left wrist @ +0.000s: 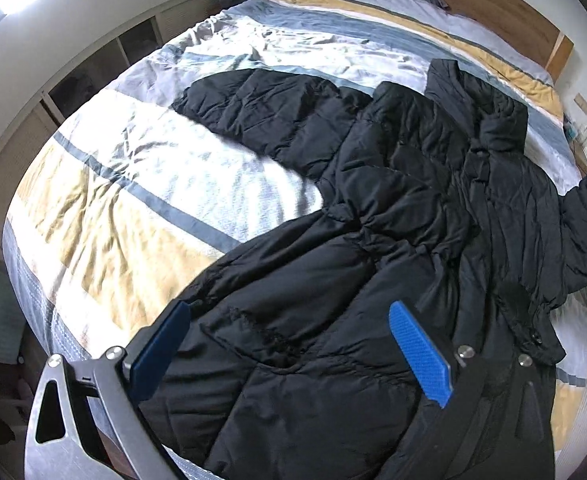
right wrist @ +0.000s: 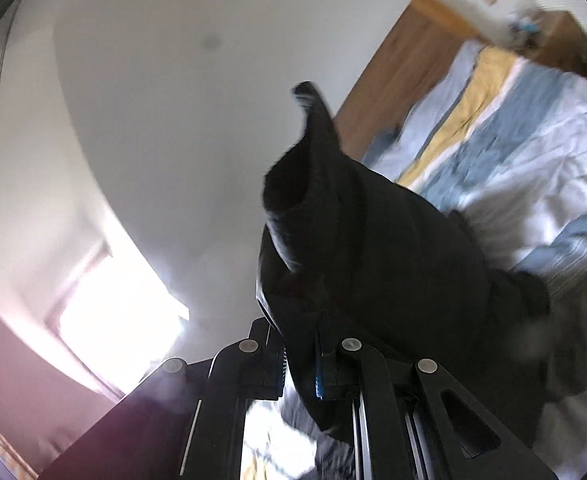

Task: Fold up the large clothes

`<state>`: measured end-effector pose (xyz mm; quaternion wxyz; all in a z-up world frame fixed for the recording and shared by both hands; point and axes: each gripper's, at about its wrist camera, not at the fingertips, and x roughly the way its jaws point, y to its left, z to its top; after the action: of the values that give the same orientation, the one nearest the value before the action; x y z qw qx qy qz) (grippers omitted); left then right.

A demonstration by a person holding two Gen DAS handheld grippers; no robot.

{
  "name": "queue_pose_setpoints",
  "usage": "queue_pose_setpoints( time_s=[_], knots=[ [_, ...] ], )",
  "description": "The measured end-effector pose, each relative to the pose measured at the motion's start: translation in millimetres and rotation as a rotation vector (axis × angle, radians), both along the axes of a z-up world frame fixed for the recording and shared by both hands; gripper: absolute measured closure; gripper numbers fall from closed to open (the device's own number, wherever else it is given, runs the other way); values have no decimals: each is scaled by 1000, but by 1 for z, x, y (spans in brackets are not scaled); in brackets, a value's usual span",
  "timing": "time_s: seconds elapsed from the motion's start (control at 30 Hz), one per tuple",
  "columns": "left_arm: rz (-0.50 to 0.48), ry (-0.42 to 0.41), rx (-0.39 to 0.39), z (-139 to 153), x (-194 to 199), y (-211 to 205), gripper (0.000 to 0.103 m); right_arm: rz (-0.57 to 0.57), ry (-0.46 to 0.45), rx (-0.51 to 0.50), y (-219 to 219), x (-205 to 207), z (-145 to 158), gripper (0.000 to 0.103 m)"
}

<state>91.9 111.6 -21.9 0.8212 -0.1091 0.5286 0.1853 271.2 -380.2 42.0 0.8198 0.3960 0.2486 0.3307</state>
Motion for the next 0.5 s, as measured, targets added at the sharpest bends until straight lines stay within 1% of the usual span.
queue_pose_setpoints(
  time_s=[0.1, 0.2, 0.33, 0.5],
  knots=[
    [5, -8, 3, -1, -5, 11, 2, 93, 63, -106, 46, -2, -16, 92],
    [21, -17, -7, -4, -11, 26, 2, 161, 125, -233, 82, 0, -42, 92],
    [38, -12, -16, -12, -21, 44, 2, 230, 238, -360, 123, 1, -97, 92],
    [60, 3, -27, -23, -32, 59, 2, 281, 339, -504, 164, 7, -152, 92]
  ],
)
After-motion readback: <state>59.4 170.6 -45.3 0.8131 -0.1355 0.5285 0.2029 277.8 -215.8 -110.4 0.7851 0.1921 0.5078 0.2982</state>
